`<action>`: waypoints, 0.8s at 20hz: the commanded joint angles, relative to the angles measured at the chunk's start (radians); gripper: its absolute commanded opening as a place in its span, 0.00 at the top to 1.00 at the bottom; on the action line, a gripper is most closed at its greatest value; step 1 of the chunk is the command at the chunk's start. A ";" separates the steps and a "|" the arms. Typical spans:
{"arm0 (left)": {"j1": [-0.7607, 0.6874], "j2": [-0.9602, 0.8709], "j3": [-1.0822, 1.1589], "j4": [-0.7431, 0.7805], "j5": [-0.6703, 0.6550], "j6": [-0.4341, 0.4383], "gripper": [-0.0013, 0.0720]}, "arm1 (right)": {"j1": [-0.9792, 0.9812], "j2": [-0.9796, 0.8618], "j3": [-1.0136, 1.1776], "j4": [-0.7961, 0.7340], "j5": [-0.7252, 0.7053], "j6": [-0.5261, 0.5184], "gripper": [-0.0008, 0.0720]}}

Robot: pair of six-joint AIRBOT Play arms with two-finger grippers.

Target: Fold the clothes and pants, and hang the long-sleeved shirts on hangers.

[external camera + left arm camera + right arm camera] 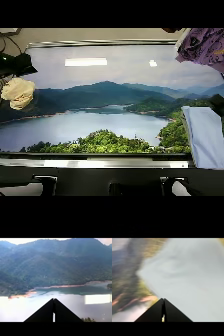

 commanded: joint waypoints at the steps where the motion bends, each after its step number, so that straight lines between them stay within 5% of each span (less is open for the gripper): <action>1: -0.013 0.107 -0.117 0.025 0.051 0.055 0.96 | 0.246 0.026 0.022 0.104 0.053 -0.173 0.94; 7: -0.079 0.369 -0.590 0.078 0.249 0.054 0.96 | 0.640 0.026 0.022 0.053 0.052 -0.167 0.94; 16: -0.090 0.394 -0.634 0.078 0.228 0.042 0.95 | 0.729 0.027 0.023 0.004 0.066 -0.165 0.94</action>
